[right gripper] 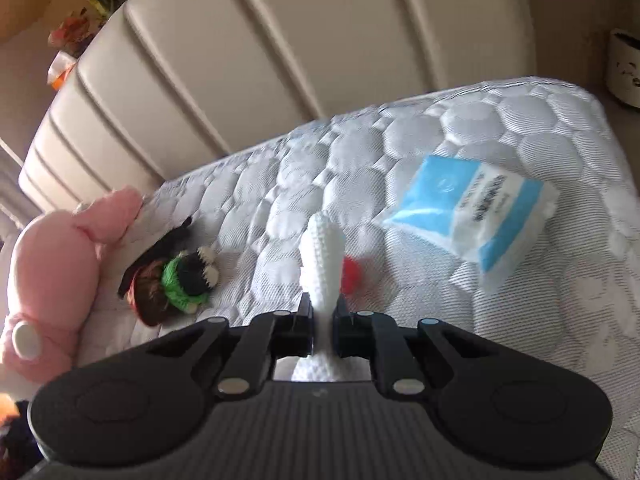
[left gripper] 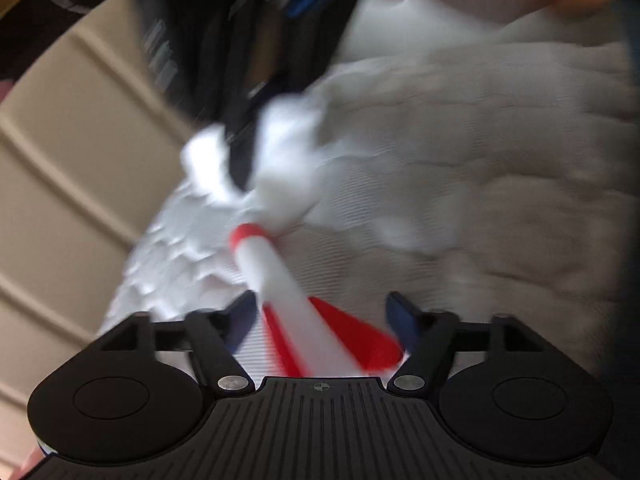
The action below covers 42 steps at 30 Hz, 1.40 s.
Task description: Clean container
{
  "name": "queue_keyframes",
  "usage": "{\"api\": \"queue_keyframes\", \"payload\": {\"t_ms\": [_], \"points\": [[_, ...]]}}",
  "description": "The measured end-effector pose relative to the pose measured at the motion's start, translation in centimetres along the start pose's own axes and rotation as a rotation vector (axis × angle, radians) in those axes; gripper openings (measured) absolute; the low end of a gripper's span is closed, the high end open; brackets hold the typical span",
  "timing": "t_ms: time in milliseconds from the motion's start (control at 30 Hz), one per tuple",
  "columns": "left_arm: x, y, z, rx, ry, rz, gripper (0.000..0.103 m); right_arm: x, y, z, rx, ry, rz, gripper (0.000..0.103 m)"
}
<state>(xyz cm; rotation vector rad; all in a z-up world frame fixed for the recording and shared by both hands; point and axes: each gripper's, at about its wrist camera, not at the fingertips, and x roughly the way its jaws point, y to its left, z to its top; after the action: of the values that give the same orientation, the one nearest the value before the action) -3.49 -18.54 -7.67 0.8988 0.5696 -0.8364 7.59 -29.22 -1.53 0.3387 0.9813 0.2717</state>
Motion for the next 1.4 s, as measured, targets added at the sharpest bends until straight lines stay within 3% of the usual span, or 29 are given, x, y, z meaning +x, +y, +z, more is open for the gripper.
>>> {"api": "queue_keyframes", "payload": {"t_ms": [33, 167, 300, 467, 600, 667, 733, 867, 967, 1067, 1267, 1400], "points": [[-0.8, 0.1, -0.2, -0.003, -0.005, -0.039, 0.095, 0.6, 0.3, 0.0, -0.006, 0.022, 0.025, 0.010], [-2.0, 0.4, -0.8, -0.058, 0.029, -0.117, 0.095, 3.1, 1.7, -0.3, -0.006, 0.122, 0.109, 0.010], [-0.1, 2.3, -1.5, -0.203, 0.109, -0.141, 0.095, 4.5, 2.0, -1.3, -0.060, 0.164, -0.001, 0.008], [2.0, 6.3, -3.0, -0.495, 0.183, -0.230, 0.096, 2.6, 0.5, -1.3, 0.010, 0.116, -0.054, 0.014], [2.2, 9.4, -4.4, -0.719, 0.192, -0.268, 0.097, 3.0, -0.2, -1.3, -0.049, 0.117, -0.220, 0.014], [1.9, 11.1, -5.2, -0.828, 0.177, -0.267, 0.098, 2.9, -0.4, -1.5, -0.061, 0.117, -0.247, 0.014], [1.4, 13.2, -6.5, -0.963, 0.165, -0.248, 0.099, 1.9, -0.2, -1.9, -0.044, 0.106, -0.213, 0.014], [0.6, 16.6, -9.5, -1.221, 0.157, -0.181, 0.100, -1.2, 2.0, -3.3, -0.015, 0.091, -0.063, 0.014], [0.7, 17.8, -11.5, -1.351, 0.193, -0.142, 0.100, -1.6, 4.4, -5.3, 0.005, 0.152, 0.089, 0.014], [0.6, 18.3, -12.5, -1.361, 0.206, -0.182, 0.100, 0.7, 4.5, -7.5, 0.114, 0.272, 0.145, 0.014], [-1.4, 16.5, -10.0, -1.203, 0.181, -0.216, 0.100, 3.1, 0.5, -9.0, 0.373, 0.380, 0.020, 0.014], [-1.4, 16.1, -9.5, -1.161, 0.176, -0.221, 0.101, 2.6, 0.5, -9.5, 0.389, 0.432, -0.009, 0.014]]}}
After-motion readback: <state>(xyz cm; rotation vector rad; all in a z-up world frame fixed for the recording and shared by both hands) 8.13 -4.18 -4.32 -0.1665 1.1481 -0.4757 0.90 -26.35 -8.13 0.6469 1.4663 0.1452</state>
